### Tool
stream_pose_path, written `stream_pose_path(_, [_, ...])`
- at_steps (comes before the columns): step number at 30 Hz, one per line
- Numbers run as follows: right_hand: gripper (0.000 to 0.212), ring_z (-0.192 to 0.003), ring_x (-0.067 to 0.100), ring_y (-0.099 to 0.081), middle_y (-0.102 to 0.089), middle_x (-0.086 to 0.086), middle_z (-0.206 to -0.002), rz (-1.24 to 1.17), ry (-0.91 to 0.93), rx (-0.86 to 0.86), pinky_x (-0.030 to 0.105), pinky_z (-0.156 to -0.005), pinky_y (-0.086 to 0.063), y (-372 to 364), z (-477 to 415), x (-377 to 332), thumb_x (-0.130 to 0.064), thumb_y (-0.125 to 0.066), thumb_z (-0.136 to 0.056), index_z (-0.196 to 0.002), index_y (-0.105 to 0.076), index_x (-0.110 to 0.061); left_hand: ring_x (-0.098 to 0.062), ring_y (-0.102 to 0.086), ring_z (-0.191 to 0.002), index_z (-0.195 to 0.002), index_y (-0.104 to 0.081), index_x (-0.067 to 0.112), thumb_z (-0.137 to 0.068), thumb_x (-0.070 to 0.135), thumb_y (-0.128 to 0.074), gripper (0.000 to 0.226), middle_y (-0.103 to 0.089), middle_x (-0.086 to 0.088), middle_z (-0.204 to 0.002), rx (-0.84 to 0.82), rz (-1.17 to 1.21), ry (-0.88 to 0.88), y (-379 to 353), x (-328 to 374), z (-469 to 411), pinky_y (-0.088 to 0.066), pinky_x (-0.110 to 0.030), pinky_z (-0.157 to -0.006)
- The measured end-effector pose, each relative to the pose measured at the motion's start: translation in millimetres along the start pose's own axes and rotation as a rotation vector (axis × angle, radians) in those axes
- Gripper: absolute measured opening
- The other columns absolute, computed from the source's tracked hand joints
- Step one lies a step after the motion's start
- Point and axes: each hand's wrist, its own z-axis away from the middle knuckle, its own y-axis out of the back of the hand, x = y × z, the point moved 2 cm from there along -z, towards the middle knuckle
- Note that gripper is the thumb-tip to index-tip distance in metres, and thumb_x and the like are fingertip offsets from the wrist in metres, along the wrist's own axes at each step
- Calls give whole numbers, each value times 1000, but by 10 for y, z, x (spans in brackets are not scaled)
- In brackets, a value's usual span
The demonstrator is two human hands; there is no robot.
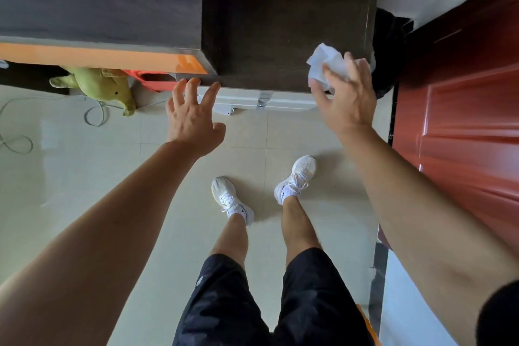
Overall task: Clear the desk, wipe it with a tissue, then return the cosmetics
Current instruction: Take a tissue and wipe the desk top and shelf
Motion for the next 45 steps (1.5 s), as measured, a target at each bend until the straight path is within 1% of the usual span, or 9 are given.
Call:
stream_pose_path(5, [54,-135,39,-39,-45,10,-148,19,-36,51,44,-113,-34,-79,-1,-252,-59,-41,-97,-127,-68,-23,-40,-8,-146,-153,-23,32,-83,38,-68,83,-15,-12,-159,-31,-16,13,-34,27,-3,-30,-60,-111])
stream_pose_path(10, [50,-141,45,-32,-47,15,-147,-22,154,4,52,-116,-28,-193,54,-764,-53,-47,-97,-130,-65,-20,-40,-5,-147,-153,-18,36,-82,39,-68,87,-10,-11,-161,-66,-48,22,-46,8,-21,-31,-59,-110])
stream_pose_path(16, [58,-145,41,-29,-32,22,-156,-133,151,-36,47,-117,-31,-69,73,-645,-54,-55,-94,-140,-56,-18,-39,-6,-147,-153,-20,36,-82,39,-69,86,-12,-11,-160,-80,-35,42,-20,30,-40,-34,-59,-108])
stream_pose_path(21, [34,-116,34,-54,-55,17,-131,-249,122,206,43,-89,-50,30,136,-553,-39,-60,-94,-119,-70,-17,-39,-6,-146,-153,-23,33,-79,35,-71,87,-14,-12,-159,-60,-12,54,-33,62,-25,-38,-59,-104])
stream_pose_path(25, [34,-112,32,-51,-57,10,-117,-138,139,75,41,-92,-45,-97,3,-725,-47,-55,-93,-107,-70,-21,-39,-5,-147,-153,-23,33,-79,35,-71,88,-13,-12,-159,-55,-6,55,-44,62,-23,-37,-59,-105])
stream_pose_path(28, [32,-109,28,-50,-55,5,-115,-88,111,41,36,-83,-44,-154,-97,-812,-51,-56,-90,-107,-67,-26,-40,-5,-147,-153,-24,33,-79,35,-71,88,-14,-11,-159,-49,-1,57,-40,65,-21,-37,-60,-105])
stream_pose_path(35, [20,-101,23,-52,-55,4,-106,-370,105,-9,26,-67,-44,-95,-139,-565,-37,-71,-85,-90,-71,-18,-40,-5,-147,-153,-24,33,-80,34,-71,86,-14,-11,-159,-39,14,62,-34,93,-23,-31,-61,-108])
stream_pose_path(40, [15,-93,22,-59,-57,5,-98,-603,43,178,10,-74,-33,227,-12,-349,-30,-74,-78,-82,-70,-16,-39,-16,-143,-151,-31,27,-81,31,-69,80,-25,-14,-154,-38,-23,64,143,259,103,-32,-59,-107])
stream_pose_path(45, [16,-93,16,-55,-53,-2,-98,-646,63,216,3,-81,-32,922,-36,-167,-33,-73,-79,-83,-69,-17,-38,-37,-132,-140,-50,14,-81,19,-66,61,-45,-18,-141,97,11,-50,798,718,374,-40,-53,-102])
